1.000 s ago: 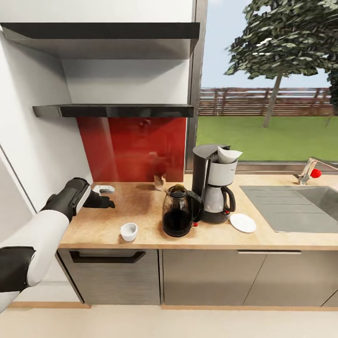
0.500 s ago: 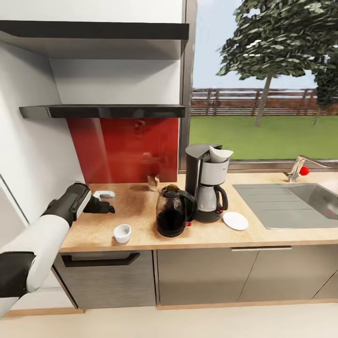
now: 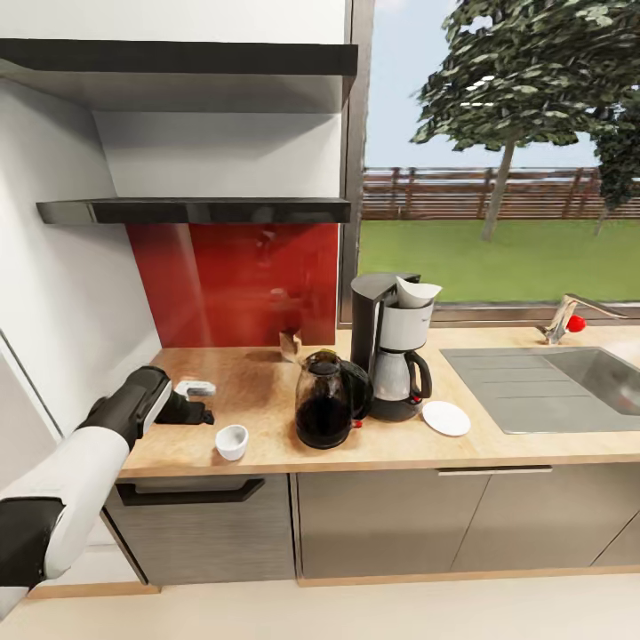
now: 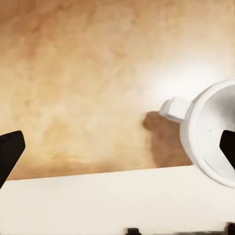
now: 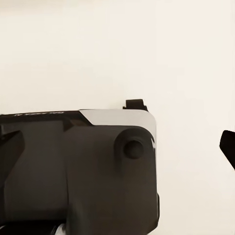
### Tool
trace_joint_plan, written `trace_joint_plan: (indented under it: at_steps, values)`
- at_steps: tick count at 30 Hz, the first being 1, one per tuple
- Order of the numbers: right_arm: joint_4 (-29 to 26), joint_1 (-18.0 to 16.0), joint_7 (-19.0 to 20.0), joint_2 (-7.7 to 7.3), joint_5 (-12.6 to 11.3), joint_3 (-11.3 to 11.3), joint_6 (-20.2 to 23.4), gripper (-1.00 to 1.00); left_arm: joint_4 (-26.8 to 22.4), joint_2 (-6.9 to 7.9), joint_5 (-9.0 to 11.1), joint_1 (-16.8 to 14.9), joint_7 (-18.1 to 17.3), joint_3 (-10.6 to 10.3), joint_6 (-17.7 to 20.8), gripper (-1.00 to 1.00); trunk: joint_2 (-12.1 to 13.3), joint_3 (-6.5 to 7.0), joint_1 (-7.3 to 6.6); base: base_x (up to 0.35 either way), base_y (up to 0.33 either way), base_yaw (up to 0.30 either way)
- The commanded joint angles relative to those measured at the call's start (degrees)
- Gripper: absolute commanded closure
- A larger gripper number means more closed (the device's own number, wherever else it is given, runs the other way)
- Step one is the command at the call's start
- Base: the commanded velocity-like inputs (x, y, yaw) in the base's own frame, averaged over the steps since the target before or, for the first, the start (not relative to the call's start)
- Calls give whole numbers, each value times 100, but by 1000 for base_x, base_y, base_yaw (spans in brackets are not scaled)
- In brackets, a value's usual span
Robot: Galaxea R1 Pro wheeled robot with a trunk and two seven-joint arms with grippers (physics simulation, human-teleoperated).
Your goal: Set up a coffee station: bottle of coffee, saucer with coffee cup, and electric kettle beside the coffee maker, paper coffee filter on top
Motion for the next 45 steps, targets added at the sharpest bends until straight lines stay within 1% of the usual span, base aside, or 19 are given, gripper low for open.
trace_joint_plan:
  at_steps: [1,8,17,29,38,45]
  values:
    - [-3,-5,-1,0,-54,48,17,-100,-10,7,-62,34,-57,-30,9,-100,-13,-13,4,0,0,0]
    - [-2,-5,-1,-1,-54,54,17,-100,-18,-7,-67,105,-57,-40,7,-100,-13,-13,4,1,0,0]
    - [-2,-5,-1,-6,-54,49,17,-100,-14,-32,-60,111,-57,-35,0,-100,-13,-13,4,145,0,0]
    - [-2,-5,-1,-9,-54,52,17,-100,-14,-35,-57,113,-57,-30,-5,-100,-13,-13,4,20,0,0]
    - [-2,-5,-1,-7,-54,53,17,-100,-5,-42,-37,276,-57,-17,-27,-100,-13,-13,4,0,0,0]
    - [-2,-5,-1,-3,-54,54,17,-100,-2,-47,-20,329,-65,-16,-28,-100,-13,-13,4,0,0,0]
